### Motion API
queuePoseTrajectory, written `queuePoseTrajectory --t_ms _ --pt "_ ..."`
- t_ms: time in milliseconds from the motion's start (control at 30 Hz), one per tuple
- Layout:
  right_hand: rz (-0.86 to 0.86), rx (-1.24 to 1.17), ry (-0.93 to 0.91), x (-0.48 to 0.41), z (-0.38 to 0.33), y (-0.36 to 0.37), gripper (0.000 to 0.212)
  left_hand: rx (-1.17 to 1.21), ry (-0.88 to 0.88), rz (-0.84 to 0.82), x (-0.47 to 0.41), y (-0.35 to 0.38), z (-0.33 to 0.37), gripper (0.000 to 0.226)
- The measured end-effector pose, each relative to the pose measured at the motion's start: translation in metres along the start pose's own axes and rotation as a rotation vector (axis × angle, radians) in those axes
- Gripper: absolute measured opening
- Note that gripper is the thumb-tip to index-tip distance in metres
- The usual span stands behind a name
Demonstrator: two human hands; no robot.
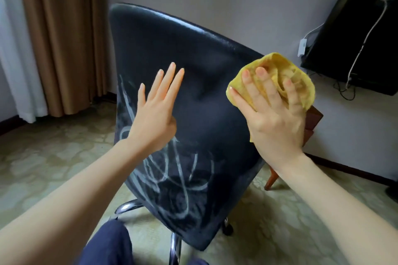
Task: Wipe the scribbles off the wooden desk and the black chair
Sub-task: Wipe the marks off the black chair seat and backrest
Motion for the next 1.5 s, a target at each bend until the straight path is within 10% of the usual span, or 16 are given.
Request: queuePoseTrajectory --t_ms 433,767,1100,1500 --pt "-0.328 -0.358 -0.207 0.066 -0.123 0.051 0.041 0.177 -0.213 -0.338 0.027 0.034 -0.021 0.105" --pt "-0.415 -0.5 -0.463 0.116 -0.063 0.009 0.037 0.057 -0.107 -0.346 0.029 0.031 -0.008 0.096" --pt "-0.144 -0.247 -0.258 0.06 0.006 0.008 0.035 -0.05 0.035 -0.071 0.016 0.023 -0.006 0.074" --pt "-0.12 -0.401 0.008 0.017 -0.116 0.082 0.053 0.006 -0.135 0.068 0.015 0.021 -0.035 0.082"
Point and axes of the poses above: each hand's wrist, its own x-axis away from the middle knuckle, its own y-axis out of the palm, z = x × y, the point moved 3 cm from there along -x, towards the middle knuckle, and after that the axes turned 8 degrees about z, right-handed, at the moved point
